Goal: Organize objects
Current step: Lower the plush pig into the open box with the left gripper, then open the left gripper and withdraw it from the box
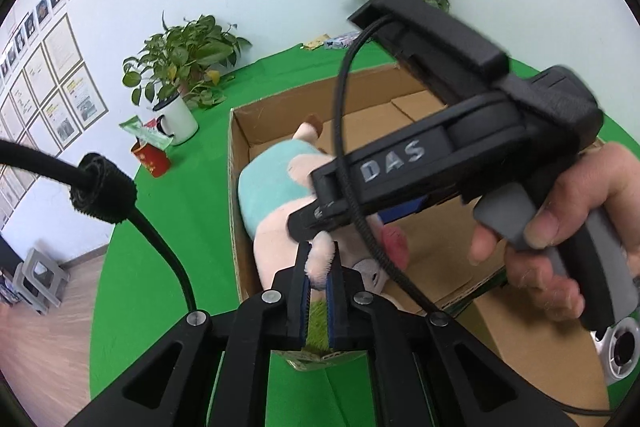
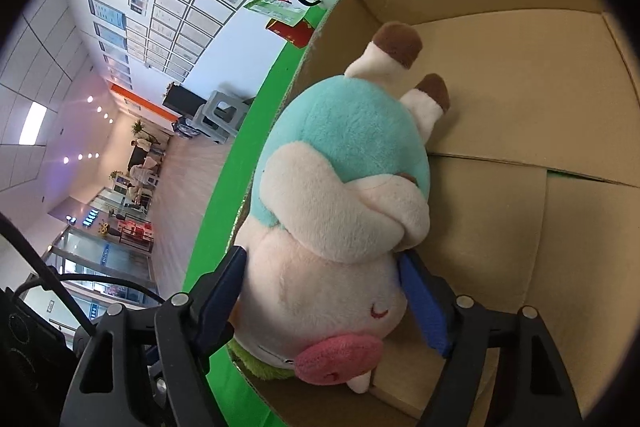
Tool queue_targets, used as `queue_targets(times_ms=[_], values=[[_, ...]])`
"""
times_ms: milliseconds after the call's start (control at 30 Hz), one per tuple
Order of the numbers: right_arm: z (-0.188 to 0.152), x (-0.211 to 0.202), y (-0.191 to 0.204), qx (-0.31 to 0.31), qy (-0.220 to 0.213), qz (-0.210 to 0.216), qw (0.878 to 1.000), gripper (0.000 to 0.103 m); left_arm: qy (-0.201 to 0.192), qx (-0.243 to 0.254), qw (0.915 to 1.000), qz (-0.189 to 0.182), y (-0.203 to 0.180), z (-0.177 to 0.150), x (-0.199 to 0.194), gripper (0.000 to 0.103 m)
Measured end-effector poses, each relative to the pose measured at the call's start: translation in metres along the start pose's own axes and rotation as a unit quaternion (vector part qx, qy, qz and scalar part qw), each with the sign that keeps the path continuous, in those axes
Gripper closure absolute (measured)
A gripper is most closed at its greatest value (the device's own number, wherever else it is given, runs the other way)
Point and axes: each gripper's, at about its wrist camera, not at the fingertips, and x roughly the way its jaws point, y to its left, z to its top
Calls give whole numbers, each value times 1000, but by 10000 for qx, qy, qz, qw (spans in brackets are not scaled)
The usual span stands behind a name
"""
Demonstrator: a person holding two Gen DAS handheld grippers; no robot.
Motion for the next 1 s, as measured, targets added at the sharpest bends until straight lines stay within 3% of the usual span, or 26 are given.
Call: queue_targets(times_ms=[67,167,200,233,400,600,700,800,867,1000], values=[[-1,-5,5,-138,-22,-217,9997,26,-22,-180,9998,-109,3,-2,-1,91],[-1,-16,15,-340,-86,-589,9976,23,-92,-409,9991,-110,12,-6,-6,58],[-1,-19,18,-384,-117,-679,9969,23,-185,-544,9983,-95,18,-8,-12,42],[-1,-21,20,-415,-152,-767,9961,23,-272,-640,9975,-106,23,-11,-18,38],[0,-28,43,-675,-292,-1347,9881,21,-478,-1189,9906,-478,57,-25,-37,37],[-8,6,62,-1029,148,-1934,9756,19,-200,-1992,9741,-1054,94,-45,-16,38],[-8,12,52,-730,111,-1533,9854,26,-95,-2109,9674,-1399,98,-51,-1,40],[-6,8,44,-546,-11,-1141,9920,39,40,-2011,9657,-1645,93,-53,9,59],[-5,2,32,-200,-156,-795,9965,46,9,-1910,9694,-1544,88,-53,7,59],[-9,-3,19,298,-318,-276,9987,47,42,-1969,9663,-1659,83,-56,3,59]])
